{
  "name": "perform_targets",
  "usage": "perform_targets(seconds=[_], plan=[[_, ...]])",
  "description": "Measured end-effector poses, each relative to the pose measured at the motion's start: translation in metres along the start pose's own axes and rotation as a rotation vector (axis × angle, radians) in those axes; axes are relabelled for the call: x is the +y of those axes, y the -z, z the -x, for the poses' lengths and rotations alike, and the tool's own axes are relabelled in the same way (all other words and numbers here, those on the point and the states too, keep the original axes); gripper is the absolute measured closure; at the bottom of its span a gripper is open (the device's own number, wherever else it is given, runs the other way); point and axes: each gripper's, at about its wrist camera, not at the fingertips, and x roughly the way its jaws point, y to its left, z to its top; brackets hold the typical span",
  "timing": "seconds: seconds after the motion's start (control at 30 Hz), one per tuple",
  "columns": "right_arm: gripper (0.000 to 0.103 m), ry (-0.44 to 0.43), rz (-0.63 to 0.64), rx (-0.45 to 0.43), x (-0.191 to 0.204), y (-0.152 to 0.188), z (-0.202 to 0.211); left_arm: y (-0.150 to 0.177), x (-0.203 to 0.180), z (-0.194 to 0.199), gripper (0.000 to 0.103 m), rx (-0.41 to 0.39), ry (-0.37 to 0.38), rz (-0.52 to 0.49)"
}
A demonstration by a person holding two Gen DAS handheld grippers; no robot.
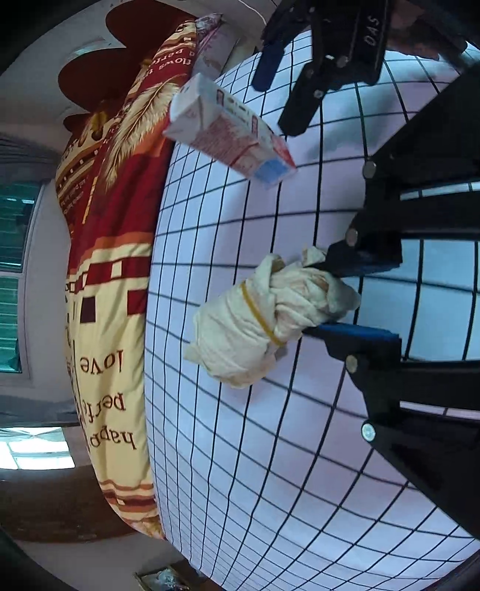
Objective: Collect trash
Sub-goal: 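Grasp the beige cloth with the left tool while the right tool grasps the white milk carton, then carry the beige cloth and milk carton over the black bin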
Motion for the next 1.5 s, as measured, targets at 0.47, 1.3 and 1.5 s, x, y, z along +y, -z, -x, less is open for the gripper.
perform_targets(seconds=[0.47,1.3,1.5], plan=[[0.052,0.034,-0.048,-0.014,0.006,-0.012,-0.02,0.007,0.008,0.003,0.082,-0.01,0.05,0.0],[0.052,0.119,-0.081,-0.081,-0.052,0.08,0.121,0.051,-0.076,0.075,0.083,-0.083,0.162,-0.123],[0.052,0.146,-0.111,-0.101,-0.069,0.1,0.154,0.059,-0.101,0.093,0.083,-0.099,0.194,-0.157]])
